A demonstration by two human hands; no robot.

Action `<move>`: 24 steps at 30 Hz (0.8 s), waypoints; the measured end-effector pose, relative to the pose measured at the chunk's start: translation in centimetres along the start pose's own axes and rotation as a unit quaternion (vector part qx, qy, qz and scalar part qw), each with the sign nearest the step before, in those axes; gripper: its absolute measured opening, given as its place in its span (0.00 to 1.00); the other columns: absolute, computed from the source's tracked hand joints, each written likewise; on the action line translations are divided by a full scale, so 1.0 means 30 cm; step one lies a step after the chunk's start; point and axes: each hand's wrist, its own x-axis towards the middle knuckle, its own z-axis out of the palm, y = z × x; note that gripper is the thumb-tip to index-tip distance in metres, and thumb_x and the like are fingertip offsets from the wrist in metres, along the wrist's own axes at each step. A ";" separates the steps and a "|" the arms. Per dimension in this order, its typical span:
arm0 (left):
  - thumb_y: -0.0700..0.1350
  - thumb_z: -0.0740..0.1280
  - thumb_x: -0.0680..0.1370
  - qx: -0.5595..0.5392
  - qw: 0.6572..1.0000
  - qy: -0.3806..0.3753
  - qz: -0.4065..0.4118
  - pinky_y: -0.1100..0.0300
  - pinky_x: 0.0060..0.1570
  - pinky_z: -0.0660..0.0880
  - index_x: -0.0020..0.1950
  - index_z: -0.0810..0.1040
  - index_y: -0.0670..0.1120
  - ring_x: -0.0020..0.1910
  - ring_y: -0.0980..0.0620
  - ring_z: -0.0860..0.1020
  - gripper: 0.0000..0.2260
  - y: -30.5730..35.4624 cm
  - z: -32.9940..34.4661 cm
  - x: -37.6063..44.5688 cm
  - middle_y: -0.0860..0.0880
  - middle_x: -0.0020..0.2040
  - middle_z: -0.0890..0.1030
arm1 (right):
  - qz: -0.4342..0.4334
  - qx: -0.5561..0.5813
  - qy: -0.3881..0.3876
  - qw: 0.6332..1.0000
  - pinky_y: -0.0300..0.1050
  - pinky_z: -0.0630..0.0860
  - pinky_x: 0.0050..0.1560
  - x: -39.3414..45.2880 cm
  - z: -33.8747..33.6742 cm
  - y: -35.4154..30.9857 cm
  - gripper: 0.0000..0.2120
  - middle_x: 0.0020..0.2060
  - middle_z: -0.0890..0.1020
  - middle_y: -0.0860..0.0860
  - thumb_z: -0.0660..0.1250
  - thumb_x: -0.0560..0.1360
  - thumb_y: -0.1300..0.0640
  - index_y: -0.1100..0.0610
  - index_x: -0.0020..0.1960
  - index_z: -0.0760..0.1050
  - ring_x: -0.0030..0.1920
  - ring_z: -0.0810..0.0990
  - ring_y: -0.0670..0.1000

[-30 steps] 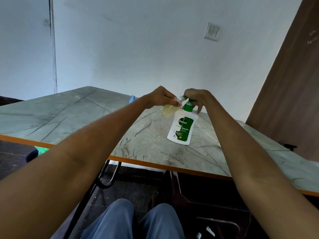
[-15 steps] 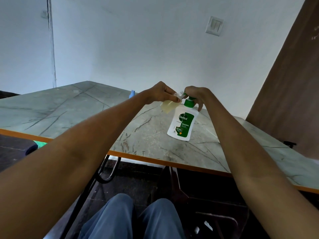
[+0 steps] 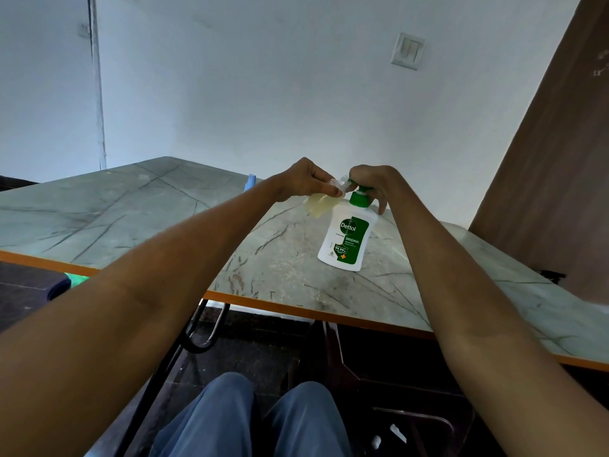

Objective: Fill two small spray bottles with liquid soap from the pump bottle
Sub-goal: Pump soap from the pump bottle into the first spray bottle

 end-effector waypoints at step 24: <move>0.41 0.72 0.71 0.010 1.000 0.005 0.002 0.64 0.45 0.74 0.57 0.79 0.37 0.49 0.54 0.76 0.16 0.007 0.003 -0.012 0.45 0.53 0.81 | -0.010 0.024 0.011 1.000 0.58 0.71 0.50 -0.008 0.005 0.017 0.11 0.54 0.72 0.60 0.48 0.79 0.58 0.59 0.43 0.66 0.53 0.73 0.58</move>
